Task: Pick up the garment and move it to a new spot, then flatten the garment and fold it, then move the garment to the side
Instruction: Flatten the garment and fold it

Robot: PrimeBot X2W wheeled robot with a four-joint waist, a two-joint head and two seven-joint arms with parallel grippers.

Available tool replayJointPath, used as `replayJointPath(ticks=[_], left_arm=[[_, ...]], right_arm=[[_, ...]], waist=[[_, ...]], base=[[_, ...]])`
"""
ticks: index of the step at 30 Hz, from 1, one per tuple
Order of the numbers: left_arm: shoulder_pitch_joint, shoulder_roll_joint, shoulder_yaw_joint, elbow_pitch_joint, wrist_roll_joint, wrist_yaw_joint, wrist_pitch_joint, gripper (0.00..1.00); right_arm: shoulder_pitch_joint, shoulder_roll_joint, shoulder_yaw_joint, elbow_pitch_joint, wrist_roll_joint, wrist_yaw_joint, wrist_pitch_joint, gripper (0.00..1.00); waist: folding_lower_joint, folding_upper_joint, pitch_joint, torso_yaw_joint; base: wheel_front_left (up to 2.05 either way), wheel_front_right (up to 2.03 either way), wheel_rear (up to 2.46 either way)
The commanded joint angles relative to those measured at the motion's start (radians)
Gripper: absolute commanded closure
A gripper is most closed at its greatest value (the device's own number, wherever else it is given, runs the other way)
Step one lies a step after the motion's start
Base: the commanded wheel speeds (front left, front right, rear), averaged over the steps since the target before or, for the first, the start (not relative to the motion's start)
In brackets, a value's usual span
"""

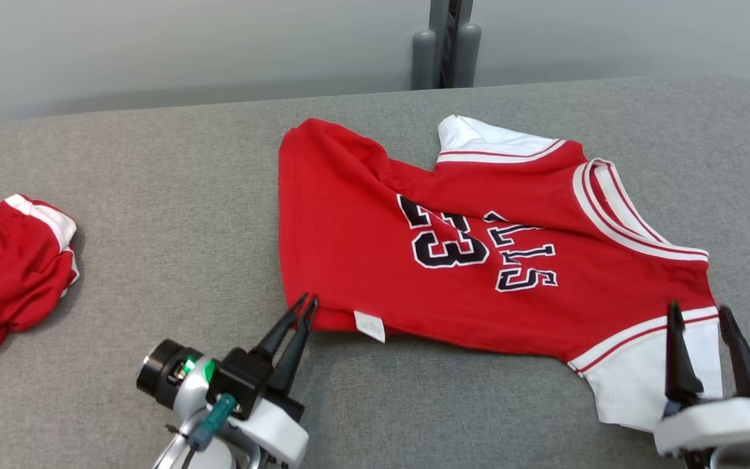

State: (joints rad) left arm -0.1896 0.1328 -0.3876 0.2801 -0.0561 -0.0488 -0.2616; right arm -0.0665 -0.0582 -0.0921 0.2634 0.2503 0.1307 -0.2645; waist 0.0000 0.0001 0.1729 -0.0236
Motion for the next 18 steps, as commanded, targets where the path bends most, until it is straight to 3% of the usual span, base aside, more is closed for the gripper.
replayJointPath(ticks=[1, 8, 18], left_arm=[[0.011, 0.006, -0.001, -0.008, 0.005, -0.003, -0.003, 1.0], [0.048, 0.015, -0.003, -0.039, 0.014, 0.005, -0.003, 1.0], [0.048, 0.015, 0.005, -0.054, 0.014, 0.008, -0.003, 1.0]], right_arm=[[0.018, 0.002, -0.01, 0.005, 0.006, 0.0, -0.001, 0.0], [0.094, 0.005, -0.07, 0.048, 0.062, 0.0, -0.001, 0.0], [0.089, 0.005, -0.073, 0.231, 0.142, 0.0, -0.001, 0.0]], waist=[[0.0, -0.0001, -0.002, 0.002], [0.0, -0.0001, 0.003, -0.008], [0.0, -0.0001, 0.01, -0.017]], base=[[0.0, 0.0, 0.0], [0.0, 0.0, 0.0], [0.0, 0.0, 0.0]])
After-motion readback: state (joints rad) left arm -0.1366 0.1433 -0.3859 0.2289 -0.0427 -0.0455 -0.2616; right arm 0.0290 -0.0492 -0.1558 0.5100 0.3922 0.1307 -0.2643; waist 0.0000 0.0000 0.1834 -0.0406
